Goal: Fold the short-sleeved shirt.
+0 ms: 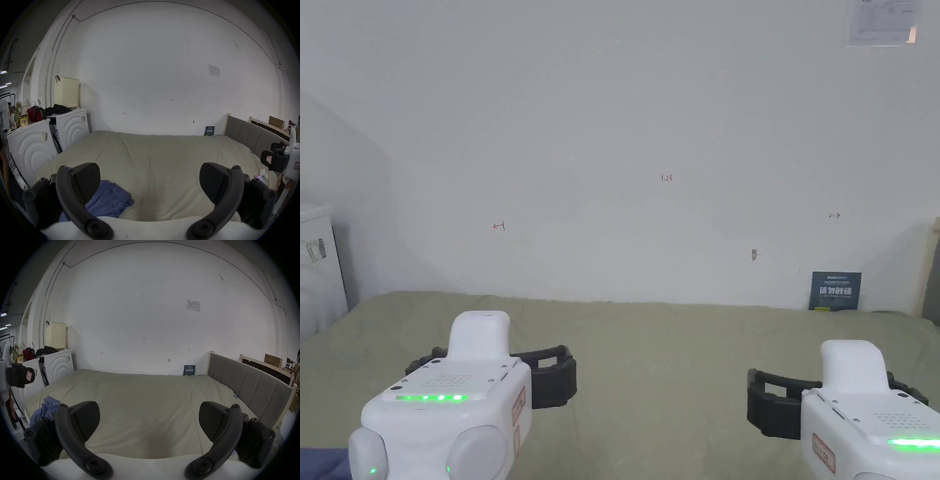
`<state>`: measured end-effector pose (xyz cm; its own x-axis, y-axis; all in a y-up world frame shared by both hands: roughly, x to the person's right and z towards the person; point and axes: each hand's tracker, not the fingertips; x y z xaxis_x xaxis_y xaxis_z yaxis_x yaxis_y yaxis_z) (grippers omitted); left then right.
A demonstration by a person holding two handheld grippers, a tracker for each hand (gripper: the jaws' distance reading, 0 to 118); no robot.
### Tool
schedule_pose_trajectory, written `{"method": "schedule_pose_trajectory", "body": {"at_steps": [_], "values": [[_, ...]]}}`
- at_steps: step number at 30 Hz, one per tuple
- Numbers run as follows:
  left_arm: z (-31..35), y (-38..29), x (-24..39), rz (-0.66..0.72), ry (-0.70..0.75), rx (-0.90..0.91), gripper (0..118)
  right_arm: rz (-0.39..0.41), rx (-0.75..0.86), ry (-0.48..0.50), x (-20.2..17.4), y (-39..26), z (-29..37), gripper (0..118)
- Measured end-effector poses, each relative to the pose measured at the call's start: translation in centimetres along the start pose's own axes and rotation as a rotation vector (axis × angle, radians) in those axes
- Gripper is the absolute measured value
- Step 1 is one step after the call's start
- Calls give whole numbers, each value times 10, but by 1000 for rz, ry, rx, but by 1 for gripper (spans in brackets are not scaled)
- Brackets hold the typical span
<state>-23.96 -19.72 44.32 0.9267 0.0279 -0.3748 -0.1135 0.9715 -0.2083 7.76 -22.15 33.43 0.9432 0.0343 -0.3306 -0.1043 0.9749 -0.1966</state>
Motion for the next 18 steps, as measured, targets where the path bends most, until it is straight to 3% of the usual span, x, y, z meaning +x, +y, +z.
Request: {"method": "schedule_pose_trajectory", "body": {"at_steps": [15, 16, 17, 18], "values": [[3, -1, -13, -2, 32, 11, 116, 9, -31, 31, -8, -1, -5, 118], [5, -2, -14, -8, 30, 13, 104, 7, -28, 34, -8, -1, -4, 100], [6, -1, -16, -29, 5, 12, 70, 1, -14, 36, -8, -1, -2, 57], [5, 0, -12, -44, -2, 9, 15, -16, 6, 15, -7, -1, -1, 2]]}}
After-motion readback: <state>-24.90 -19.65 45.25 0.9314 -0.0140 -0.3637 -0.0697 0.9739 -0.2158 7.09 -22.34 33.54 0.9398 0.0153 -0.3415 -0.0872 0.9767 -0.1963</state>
